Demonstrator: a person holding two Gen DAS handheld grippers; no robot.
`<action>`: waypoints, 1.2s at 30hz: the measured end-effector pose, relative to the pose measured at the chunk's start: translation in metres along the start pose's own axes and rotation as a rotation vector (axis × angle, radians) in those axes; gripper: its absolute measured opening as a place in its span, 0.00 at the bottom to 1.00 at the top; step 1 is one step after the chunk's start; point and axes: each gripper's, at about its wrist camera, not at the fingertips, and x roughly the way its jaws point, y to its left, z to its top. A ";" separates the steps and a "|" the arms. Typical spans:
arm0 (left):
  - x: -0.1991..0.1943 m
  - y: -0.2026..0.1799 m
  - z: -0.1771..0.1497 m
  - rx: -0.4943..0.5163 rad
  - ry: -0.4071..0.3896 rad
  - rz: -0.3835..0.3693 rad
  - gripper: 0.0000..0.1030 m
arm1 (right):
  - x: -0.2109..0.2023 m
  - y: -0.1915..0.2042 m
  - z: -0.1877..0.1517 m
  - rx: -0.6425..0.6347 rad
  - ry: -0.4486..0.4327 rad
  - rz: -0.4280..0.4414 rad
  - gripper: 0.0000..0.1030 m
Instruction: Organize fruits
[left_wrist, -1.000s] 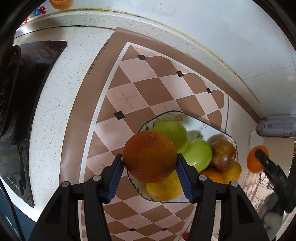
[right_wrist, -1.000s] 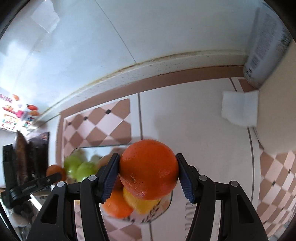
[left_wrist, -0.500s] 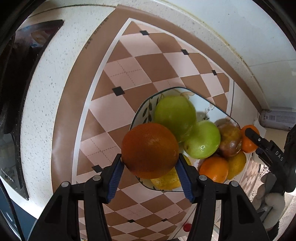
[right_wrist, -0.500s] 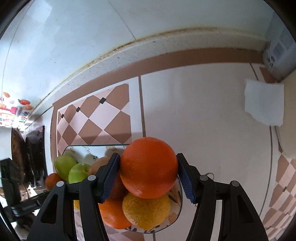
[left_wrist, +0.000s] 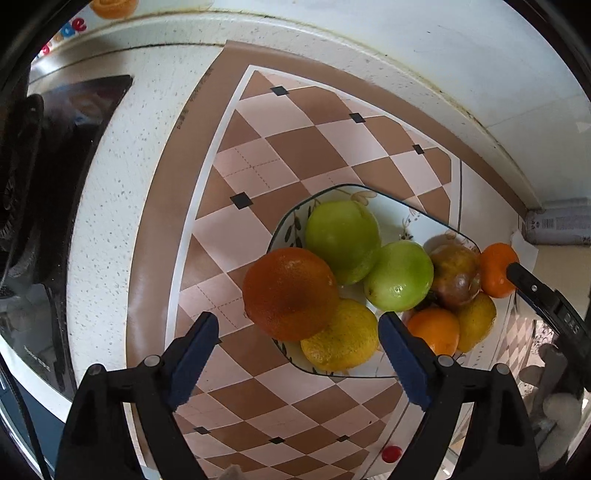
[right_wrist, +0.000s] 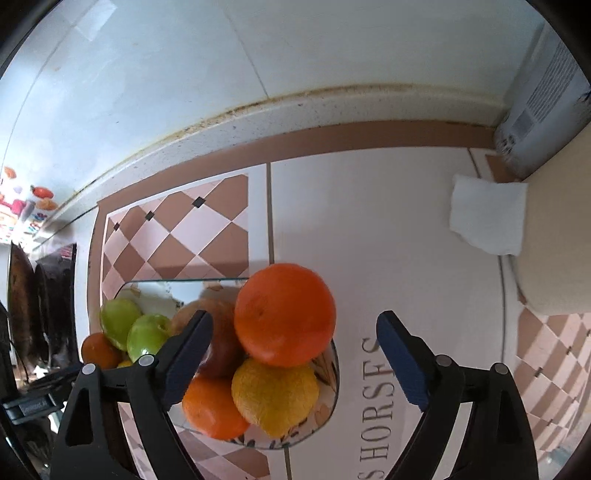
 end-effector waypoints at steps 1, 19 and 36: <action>-0.002 -0.002 -0.002 0.008 -0.012 0.008 0.86 | -0.006 0.003 -0.004 -0.010 -0.011 -0.013 0.89; -0.062 -0.030 -0.087 0.173 -0.263 0.169 0.86 | -0.087 0.032 -0.121 -0.050 -0.112 -0.088 0.89; -0.169 -0.042 -0.184 0.271 -0.452 0.148 0.86 | -0.213 0.056 -0.207 -0.095 -0.300 -0.052 0.89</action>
